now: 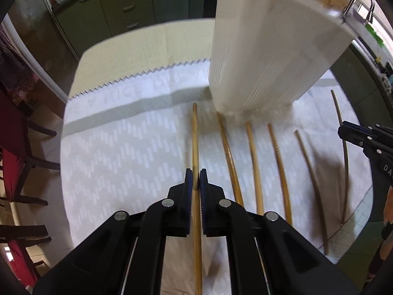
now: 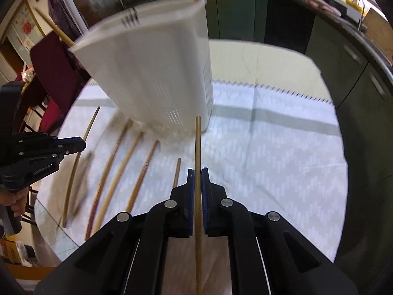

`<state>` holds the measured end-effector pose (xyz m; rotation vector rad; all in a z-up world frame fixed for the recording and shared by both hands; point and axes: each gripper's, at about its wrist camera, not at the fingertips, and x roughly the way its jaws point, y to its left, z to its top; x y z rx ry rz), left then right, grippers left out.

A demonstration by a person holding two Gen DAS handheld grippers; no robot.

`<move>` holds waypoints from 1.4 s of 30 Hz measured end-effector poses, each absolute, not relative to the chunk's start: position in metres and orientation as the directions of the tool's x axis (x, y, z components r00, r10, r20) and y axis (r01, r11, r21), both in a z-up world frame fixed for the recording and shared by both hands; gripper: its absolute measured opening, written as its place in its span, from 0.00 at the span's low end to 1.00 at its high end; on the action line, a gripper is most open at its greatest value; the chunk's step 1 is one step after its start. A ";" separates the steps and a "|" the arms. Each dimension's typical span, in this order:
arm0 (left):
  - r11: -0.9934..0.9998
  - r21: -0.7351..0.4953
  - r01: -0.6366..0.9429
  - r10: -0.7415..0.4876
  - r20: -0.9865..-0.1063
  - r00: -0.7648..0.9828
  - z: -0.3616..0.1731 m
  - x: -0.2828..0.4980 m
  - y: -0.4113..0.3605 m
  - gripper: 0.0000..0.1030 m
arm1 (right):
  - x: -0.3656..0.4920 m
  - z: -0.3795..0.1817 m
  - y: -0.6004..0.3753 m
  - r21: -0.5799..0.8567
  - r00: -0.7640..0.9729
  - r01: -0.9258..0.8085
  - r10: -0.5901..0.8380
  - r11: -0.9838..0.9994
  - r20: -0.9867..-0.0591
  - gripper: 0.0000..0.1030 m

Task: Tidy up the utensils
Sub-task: 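Grasp a chopstick with each tool and lift them toward the caddy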

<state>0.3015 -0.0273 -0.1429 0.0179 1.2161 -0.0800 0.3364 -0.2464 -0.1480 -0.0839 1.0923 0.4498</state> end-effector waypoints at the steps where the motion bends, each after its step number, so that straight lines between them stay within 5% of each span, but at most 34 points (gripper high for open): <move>1: 0.997 -0.033 0.072 -0.056 -0.934 0.352 -0.139 0.299 -0.026 0.06 | 0.333 -0.143 -0.249 0.159 0.389 -0.394 0.321 0.905 -0.864 0.06; 25: 0.990 -0.099 0.097 -0.137 -0.799 0.585 -0.039 0.194 -0.016 0.06 | 0.224 -0.061 -0.328 0.190 0.574 -0.401 0.408 0.896 -0.710 0.06; 42: 0.978 -0.082 0.190 -0.186 -0.751 0.634 0.004 0.204 -0.049 0.06 | 0.230 -0.014 -0.326 0.185 0.621 -0.444 0.449 0.877 -0.643 0.06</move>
